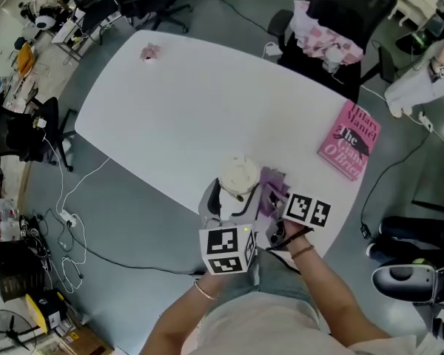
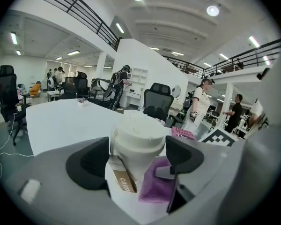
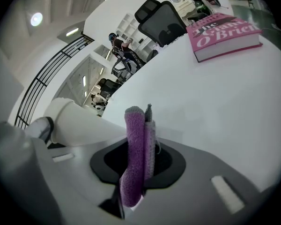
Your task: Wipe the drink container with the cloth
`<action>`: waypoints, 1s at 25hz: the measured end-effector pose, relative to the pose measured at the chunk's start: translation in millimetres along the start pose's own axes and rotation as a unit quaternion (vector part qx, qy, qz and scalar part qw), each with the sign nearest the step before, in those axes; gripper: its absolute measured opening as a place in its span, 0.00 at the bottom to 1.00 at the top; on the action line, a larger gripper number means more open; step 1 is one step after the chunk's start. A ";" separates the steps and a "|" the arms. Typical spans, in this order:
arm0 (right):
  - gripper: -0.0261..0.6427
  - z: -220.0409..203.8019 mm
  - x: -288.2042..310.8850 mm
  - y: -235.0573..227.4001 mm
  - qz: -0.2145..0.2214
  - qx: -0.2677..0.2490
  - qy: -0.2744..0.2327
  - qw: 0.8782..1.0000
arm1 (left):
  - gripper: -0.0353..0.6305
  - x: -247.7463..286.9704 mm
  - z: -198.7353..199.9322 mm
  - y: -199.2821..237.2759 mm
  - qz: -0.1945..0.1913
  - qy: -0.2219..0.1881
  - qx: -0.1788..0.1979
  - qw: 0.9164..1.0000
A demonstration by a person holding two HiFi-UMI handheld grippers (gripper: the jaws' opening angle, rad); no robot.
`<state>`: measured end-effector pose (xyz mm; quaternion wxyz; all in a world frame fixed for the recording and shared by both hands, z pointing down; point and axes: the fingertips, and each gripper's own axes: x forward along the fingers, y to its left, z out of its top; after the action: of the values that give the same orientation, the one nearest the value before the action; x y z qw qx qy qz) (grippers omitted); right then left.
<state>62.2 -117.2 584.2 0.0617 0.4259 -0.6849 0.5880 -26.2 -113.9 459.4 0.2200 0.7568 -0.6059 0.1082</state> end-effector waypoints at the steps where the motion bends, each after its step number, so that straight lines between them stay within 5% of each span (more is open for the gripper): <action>1: 0.14 1.7 -6.1 2.7 0.006 0.000 -0.004 1.000 | 0.62 -1.0 -0.4 1.1 -0.002 -0.001 -0.004 1.000; 8: 0.14 38.9 -67.0 24.6 0.027 -0.033 -0.073 0.996 | 0.59 -18.0 0.1 6.8 -0.025 0.006 -0.003 1.000; 13: 0.14 82.7 -120.5 47.7 0.013 -0.104 -0.158 0.982 | 0.49 -47.2 7.4 24.0 -0.054 0.012 -0.005 0.998; 19: 0.14 130.7 -184.2 83.7 -0.016 -0.210 -0.265 0.941 | 0.33 -73.1 64.6 56.1 -0.038 -0.050 0.016 0.998; 25: 0.14 159.0 -234.8 131.2 -0.017 -0.284 -0.365 0.887 | 0.11 -69.2 133.3 89.5 0.006 -0.119 0.029 0.992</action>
<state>190.2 -140.8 300.1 -0.0641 0.5859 -0.7897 0.1703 -143.0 -130.7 330.4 0.1236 0.7667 -0.6290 0.0363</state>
